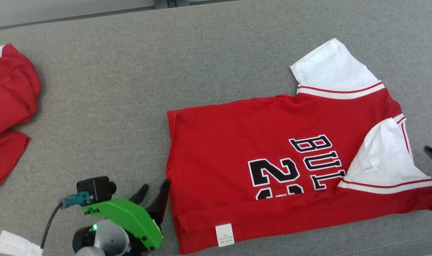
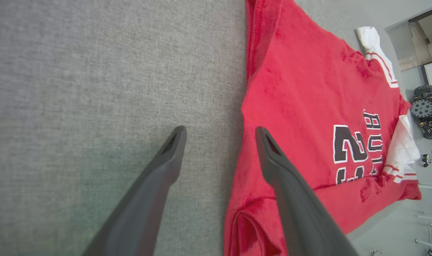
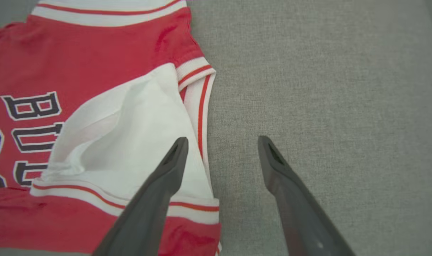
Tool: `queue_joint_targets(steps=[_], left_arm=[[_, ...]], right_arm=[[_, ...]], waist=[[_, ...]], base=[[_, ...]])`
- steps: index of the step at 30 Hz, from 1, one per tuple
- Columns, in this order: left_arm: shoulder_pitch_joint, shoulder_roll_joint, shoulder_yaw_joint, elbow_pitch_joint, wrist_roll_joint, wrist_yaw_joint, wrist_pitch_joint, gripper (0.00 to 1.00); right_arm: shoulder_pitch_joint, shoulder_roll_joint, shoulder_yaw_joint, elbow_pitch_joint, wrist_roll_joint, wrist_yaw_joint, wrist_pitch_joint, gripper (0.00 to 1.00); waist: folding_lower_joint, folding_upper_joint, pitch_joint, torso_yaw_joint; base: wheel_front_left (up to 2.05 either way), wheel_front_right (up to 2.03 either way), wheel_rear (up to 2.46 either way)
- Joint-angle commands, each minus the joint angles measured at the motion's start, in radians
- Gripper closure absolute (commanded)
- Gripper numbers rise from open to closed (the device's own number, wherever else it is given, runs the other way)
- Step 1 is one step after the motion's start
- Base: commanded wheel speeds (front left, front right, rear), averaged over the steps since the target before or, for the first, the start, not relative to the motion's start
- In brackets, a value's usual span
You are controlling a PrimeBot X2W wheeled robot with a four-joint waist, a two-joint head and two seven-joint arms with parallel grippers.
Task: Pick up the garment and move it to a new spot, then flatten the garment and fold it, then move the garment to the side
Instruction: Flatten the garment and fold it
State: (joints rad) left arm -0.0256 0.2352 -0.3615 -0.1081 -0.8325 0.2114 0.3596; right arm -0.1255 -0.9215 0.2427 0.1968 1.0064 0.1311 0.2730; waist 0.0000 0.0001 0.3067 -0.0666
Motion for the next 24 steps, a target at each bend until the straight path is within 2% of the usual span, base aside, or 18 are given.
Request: queue_joint_targets(steps=[1, 6, 13, 18, 24], left_arm=[[-0.039, 0.013, 0.0, 0.006, 0.021, -0.001, 0.002, 0.0], [-0.197, 0.021, -0.012, 0.035, 0.082, -0.006, 0.01, 0.0], [-0.462, -0.026, -0.09, 0.135, 0.155, -0.021, 0.074, 0.0], [-0.546, -0.036, -0.135, 0.174, 0.181, -0.041, 0.123, 0.0], [-0.591, -0.031, -0.161, 0.189, 0.197, -0.049, 0.153, 0.0]], right_arm=[[-0.037, 0.012, -0.007, -0.012, -0.02, -0.001, -0.013, 0.0], [-0.188, 0.032, 0.0, -0.034, -0.084, -0.001, -0.001, 0.0], [-0.469, 0.06, 0.073, 0.003, -0.154, -0.001, 0.083, 0.0], [-0.647, 0.097, 0.142, 0.077, -0.202, -0.001, 0.121, 0.0], [-0.779, 0.117, 0.218, 0.182, -0.224, -0.001, 0.131, 0.0]], waist=[[0.0, -0.0001, 0.017, 0.002], [0.0, -0.0001, 0.104, 0.03], [0.0, -0.0001, 0.243, 0.08], [0.0, -0.0001, 0.304, 0.096], [0.0, -0.0001, 0.337, 0.12]], base=[[0.0, 0.0, 0.0], [0.0, 0.0, 0.0], [0.0, 0.0, 0.0], [0.0, 0.0, 0.0], [0.0, 0.0, 0.0]])
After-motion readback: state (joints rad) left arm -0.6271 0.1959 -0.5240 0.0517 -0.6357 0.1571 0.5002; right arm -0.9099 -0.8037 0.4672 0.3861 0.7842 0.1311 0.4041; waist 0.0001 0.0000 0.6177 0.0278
